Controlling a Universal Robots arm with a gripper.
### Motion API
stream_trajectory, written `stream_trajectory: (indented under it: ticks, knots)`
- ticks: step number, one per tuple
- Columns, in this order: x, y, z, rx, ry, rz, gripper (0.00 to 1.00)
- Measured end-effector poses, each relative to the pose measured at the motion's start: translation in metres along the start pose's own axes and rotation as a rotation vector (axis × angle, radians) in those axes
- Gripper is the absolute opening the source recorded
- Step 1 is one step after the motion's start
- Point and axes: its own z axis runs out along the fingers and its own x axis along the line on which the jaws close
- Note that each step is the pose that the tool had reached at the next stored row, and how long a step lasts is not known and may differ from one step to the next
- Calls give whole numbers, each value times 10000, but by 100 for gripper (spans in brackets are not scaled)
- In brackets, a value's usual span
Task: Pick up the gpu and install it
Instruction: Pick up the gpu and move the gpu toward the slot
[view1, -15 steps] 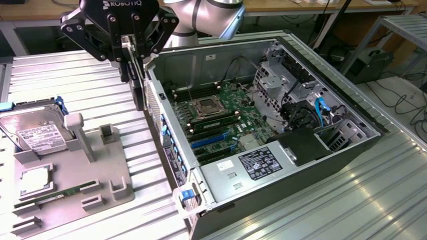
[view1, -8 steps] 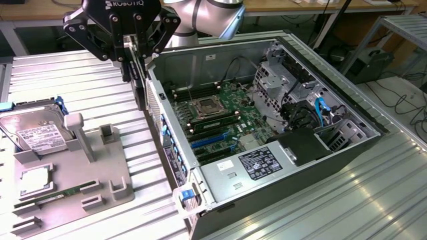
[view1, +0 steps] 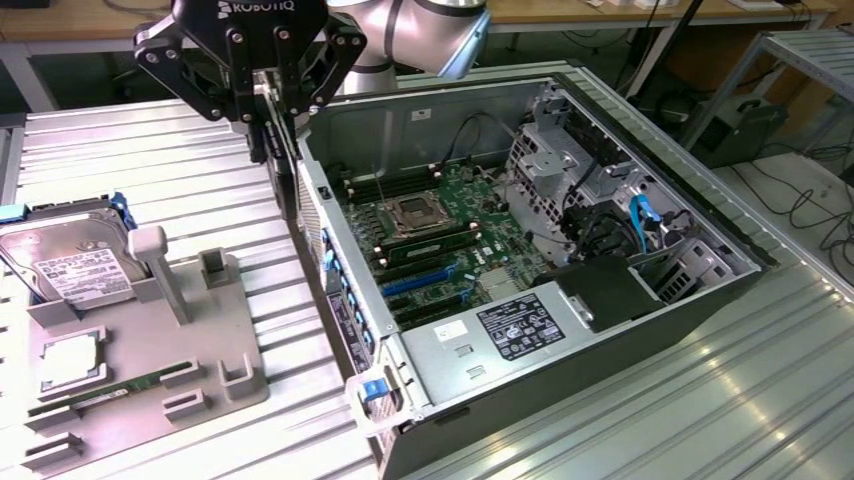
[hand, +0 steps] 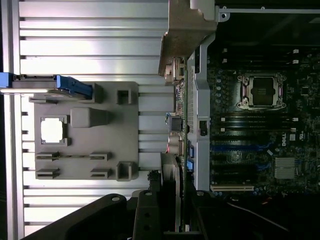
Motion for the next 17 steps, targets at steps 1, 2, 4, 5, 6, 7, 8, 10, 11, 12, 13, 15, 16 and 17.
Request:
stream_trajectory:
  ticks: [1,2,4,5,6,7,8,10,11,12,13,15,16,17]
  knots:
    - [-5,0,0,0,0,0,27]
    - [-13,0,0,-1,0,0,27]
    - [-22,0,0,1,1,-1,27]
    - [-25,0,0,0,1,-1,27]
    - [-30,0,0,0,1,-1,27]
    - [-34,0,0,0,0,-1,27]
    - [-38,0,0,0,1,0,27]
    - [-47,0,0,0,1,-1,27]
    - [-51,0,1,0,0,-1,27]
    - [-57,1,1,0,0,0,27]
    - [-63,0,1,1,1,-1,27]
    - [-73,0,1,0,0,-1,27]
    - [-78,0,1,0,1,0,27]
    - [-84,0,1,0,0,-1,27]
